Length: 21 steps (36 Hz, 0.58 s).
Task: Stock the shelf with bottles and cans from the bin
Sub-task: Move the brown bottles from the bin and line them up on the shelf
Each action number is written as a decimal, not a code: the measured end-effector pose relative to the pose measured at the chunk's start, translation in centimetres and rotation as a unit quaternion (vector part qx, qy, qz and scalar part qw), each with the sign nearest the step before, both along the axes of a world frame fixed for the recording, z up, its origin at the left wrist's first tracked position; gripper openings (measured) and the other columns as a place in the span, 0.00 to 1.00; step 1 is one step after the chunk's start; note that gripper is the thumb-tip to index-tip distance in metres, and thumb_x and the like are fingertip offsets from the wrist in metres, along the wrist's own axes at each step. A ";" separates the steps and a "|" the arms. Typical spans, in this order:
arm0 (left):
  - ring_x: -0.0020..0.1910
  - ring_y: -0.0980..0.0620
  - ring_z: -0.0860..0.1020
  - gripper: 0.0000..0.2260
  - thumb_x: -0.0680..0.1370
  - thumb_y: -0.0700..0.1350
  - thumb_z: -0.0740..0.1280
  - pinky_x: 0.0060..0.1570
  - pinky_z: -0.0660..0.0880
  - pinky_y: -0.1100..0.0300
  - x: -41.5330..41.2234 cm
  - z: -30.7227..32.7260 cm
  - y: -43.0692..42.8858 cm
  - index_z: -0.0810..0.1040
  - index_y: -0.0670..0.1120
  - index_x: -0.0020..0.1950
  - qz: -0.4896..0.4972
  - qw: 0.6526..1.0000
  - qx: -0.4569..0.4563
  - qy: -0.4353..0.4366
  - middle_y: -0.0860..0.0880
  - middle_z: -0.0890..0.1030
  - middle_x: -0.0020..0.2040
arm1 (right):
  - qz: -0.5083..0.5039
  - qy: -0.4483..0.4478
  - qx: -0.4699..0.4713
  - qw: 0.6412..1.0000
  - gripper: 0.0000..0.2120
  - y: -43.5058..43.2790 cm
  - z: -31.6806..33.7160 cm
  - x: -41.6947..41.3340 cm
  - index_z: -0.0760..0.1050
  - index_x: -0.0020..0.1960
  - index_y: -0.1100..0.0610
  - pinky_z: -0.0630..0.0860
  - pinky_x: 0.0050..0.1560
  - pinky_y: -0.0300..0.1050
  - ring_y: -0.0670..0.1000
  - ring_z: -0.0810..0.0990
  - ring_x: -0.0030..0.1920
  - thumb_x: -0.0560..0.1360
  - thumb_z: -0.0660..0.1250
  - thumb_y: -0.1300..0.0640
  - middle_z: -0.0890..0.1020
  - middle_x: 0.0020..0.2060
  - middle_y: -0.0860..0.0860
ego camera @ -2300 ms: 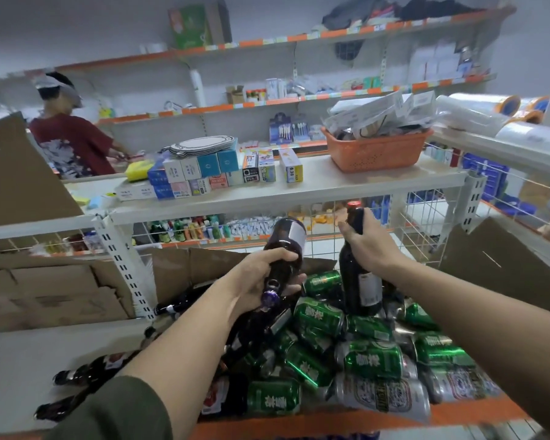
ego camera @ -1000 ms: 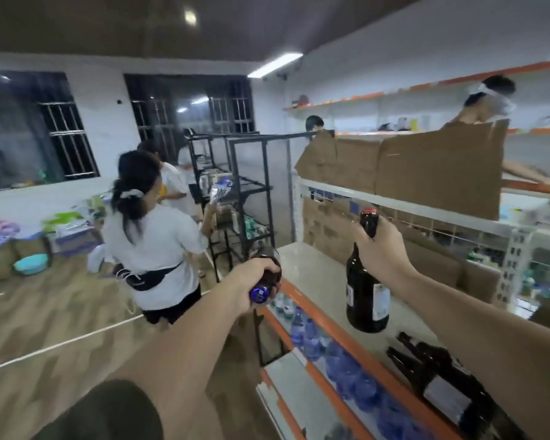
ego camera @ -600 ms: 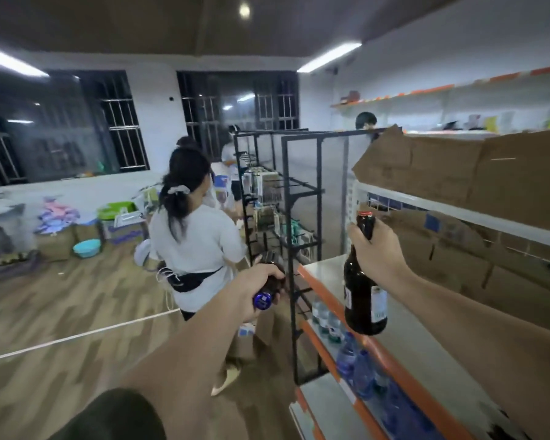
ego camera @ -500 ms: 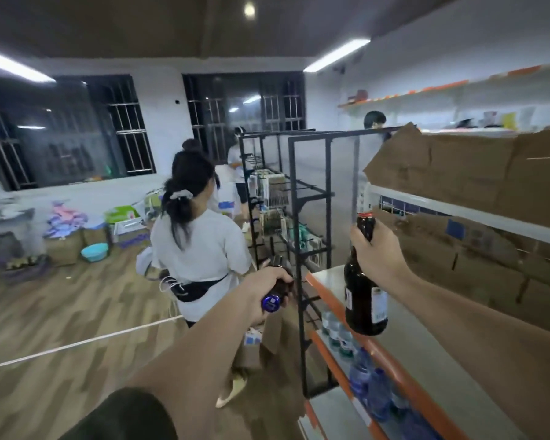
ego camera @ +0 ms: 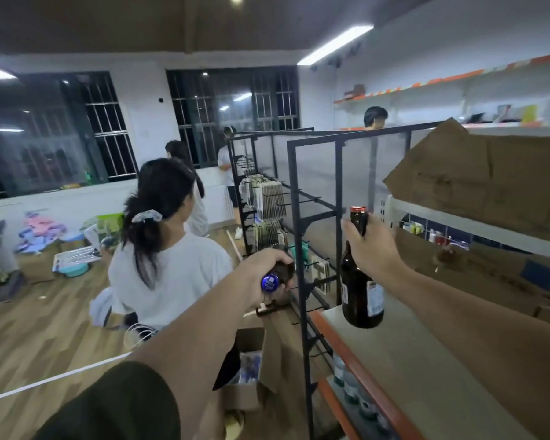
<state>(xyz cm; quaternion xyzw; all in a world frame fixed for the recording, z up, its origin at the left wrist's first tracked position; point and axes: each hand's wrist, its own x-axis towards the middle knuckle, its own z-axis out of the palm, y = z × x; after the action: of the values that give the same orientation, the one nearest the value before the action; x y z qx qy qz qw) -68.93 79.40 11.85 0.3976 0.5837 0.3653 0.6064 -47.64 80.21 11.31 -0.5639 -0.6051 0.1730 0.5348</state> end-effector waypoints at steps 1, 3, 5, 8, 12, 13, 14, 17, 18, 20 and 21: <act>0.26 0.50 0.79 0.11 0.77 0.43 0.69 0.21 0.74 0.63 -0.2 -0.2 1.3 0.75 0.38 0.55 -0.003 1.000 -0.003 0.002 0.41 0.81 0.37 | -0.002 -0.003 0.000 1.000 0.16 1.1 -0.3 -0.2 0.71 0.42 0.56 0.76 0.33 0.48 0.48 0.76 0.29 0.80 0.60 0.44 0.74 0.29 0.51; 0.26 0.50 0.79 0.10 0.77 0.42 0.69 0.21 0.74 0.64 -0.6 -0.8 3.8 0.74 0.39 0.54 -0.014 1.000 -0.010 0.006 0.41 0.79 0.39 | -0.007 -0.009 -0.004 1.000 0.15 3.2 -0.8 -0.7 0.70 0.41 0.54 0.75 0.33 0.47 0.47 0.75 0.28 0.80 0.60 0.44 0.74 0.29 0.50; 0.27 0.50 0.77 0.08 0.78 0.40 0.69 0.22 0.75 0.64 -1.0 -1.5 6.5 0.74 0.39 0.53 -0.035 0.999 -0.017 0.008 0.40 0.78 0.40 | -0.026 -0.007 -0.012 1.000 0.15 5.3 -1.5 -1.0 0.70 0.41 0.54 0.74 0.33 0.49 0.48 0.74 0.29 0.80 0.60 0.44 0.73 0.29 0.50; 0.29 0.50 0.77 0.07 0.78 0.39 0.69 0.24 0.74 0.64 -1.2 -2.4 10.7 0.74 0.38 0.53 -0.083 0.996 -0.018 0.031 0.40 0.78 0.40 | -0.056 0.005 -0.023 0.998 0.15 7.9 -2.0 -1.5 0.72 0.44 0.57 0.76 0.35 0.52 0.50 0.76 0.31 0.81 0.61 0.45 0.74 0.31 0.52; 0.30 0.50 0.79 0.11 0.76 0.39 0.71 0.25 0.76 0.63 -0.8 -3.0 16.6 0.76 0.38 0.56 -0.160 0.983 -0.016 0.091 0.39 0.81 0.42 | -0.121 -0.007 -0.023 0.992 0.15 10.5 -1.9 -1.4 0.72 0.43 0.58 0.75 0.34 0.48 0.51 0.78 0.32 0.81 0.61 0.48 0.78 0.33 0.56; 0.30 0.49 0.80 0.12 0.75 0.39 0.71 0.25 0.76 0.63 -0.4 -2.9 18.0 0.76 0.38 0.56 -0.184 0.977 -0.017 0.106 0.39 0.81 0.44 | -0.132 -0.008 -0.020 0.991 0.15 11.0 -1.9 -1.2 0.72 0.42 0.58 0.74 0.33 0.47 0.51 0.77 0.31 0.81 0.61 0.49 0.78 0.33 0.56; 0.31 0.49 0.80 0.13 0.74 0.38 0.72 0.27 0.76 0.62 -0.2 -2.8 19.3 0.76 0.38 0.57 -0.210 0.970 -0.011 0.124 0.39 0.82 0.45 | -0.144 -0.009 -0.017 0.989 0.14 11.4 -1.9 -0.9 0.71 0.41 0.56 0.74 0.32 0.43 0.49 0.76 0.30 0.81 0.61 0.49 0.77 0.31 0.54; 0.38 0.47 0.82 0.12 0.74 0.39 0.73 0.32 0.78 0.60 1.2 -1.5 22.4 0.78 0.39 0.56 -0.308 0.925 0.034 0.221 0.39 0.83 0.46 | -0.193 -0.012 -0.027 0.981 0.15 12.1 -1.7 0.2 0.69 0.39 0.53 0.69 0.28 0.37 0.47 0.74 0.29 0.82 0.61 0.48 0.74 0.29 0.50; 0.42 0.45 0.83 0.11 0.74 0.38 0.73 0.34 0.79 0.59 1.8 -1.0 23.3 0.78 0.39 0.55 -0.342 0.904 0.055 0.252 0.39 0.83 0.47 | -0.207 -0.006 -0.034 0.978 0.15 12.1 -1.6 0.6 0.69 0.39 0.53 0.69 0.29 0.40 0.48 0.75 0.30 0.81 0.60 0.48 0.75 0.30 0.50; 0.45 0.42 0.84 0.12 0.75 0.37 0.73 0.37 0.81 0.55 3.6 0.2 24.4 0.78 0.40 0.56 -0.404 0.853 0.105 0.313 0.38 0.84 0.49 | -0.240 0.008 -0.041 0.970 0.15 11.9 -1.4 1.5 0.70 0.42 0.55 0.69 0.31 0.43 0.50 0.76 0.31 0.81 0.60 0.46 0.76 0.31 0.52; 0.45 0.42 0.85 0.15 0.73 0.36 0.75 0.39 0.83 0.53 4.6 0.6 24.8 0.78 0.41 0.58 -0.429 0.822 0.140 0.348 0.39 0.84 0.49 | -0.259 0.013 -0.042 0.965 0.16 11.6 -1.4 1.9 0.70 0.42 0.55 0.68 0.30 0.42 0.49 0.75 0.31 0.81 0.60 0.45 0.76 0.31 0.51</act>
<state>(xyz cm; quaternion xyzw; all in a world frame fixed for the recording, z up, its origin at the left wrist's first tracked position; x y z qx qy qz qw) -64.30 104.23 12.41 0.7892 0.4688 -0.0168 0.3964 -45.77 91.77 9.91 -0.7211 -0.4237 0.0607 0.5448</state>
